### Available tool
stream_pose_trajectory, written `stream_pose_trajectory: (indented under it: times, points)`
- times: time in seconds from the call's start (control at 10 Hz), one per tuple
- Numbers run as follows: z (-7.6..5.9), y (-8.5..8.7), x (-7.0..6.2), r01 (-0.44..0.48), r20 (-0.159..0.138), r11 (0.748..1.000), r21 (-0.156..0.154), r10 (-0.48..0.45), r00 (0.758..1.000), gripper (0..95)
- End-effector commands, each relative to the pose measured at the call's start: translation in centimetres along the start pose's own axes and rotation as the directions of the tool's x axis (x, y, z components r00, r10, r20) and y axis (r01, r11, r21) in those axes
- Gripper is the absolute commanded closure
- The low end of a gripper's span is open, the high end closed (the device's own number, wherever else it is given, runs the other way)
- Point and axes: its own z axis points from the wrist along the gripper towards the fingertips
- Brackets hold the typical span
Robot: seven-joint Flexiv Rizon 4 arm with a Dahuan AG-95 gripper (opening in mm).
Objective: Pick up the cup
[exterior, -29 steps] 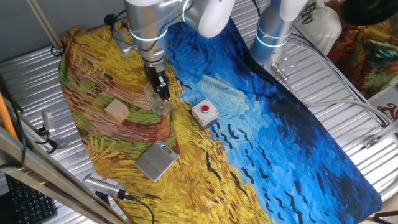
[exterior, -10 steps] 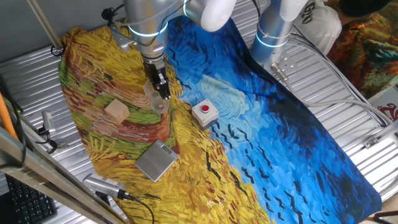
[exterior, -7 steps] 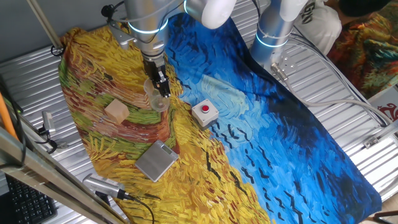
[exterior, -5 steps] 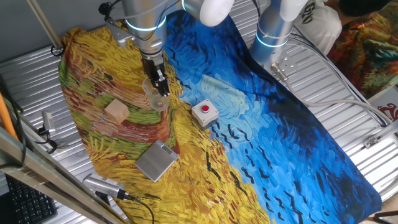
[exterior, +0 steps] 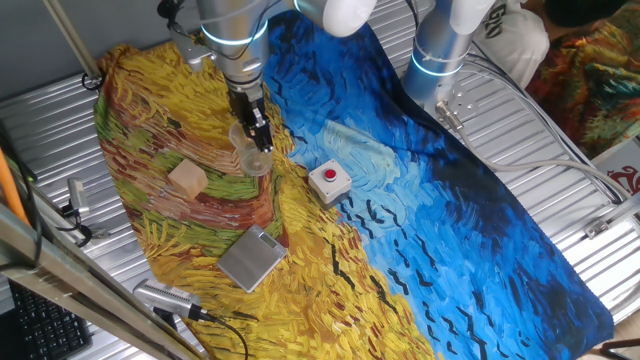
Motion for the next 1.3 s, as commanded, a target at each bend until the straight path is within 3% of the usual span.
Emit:
stream_pose_trajectory:
  times: [0.1, 0.4, 1.3]
  points:
    - [-0.37, 0.06, -0.03, 0.0, -0.008, 1.0, 0.003, 0.0, 1.0, 95.0]
    - [-1.16, 0.06, -0.07, 0.0, -0.005, 1.0, 0.008, 0.0, 1.0, 95.0]
    - [-1.29, 0.18, 0.08, 0.006, -0.001, 1.0, 0.014, -0.006, 1.0, 95.0]
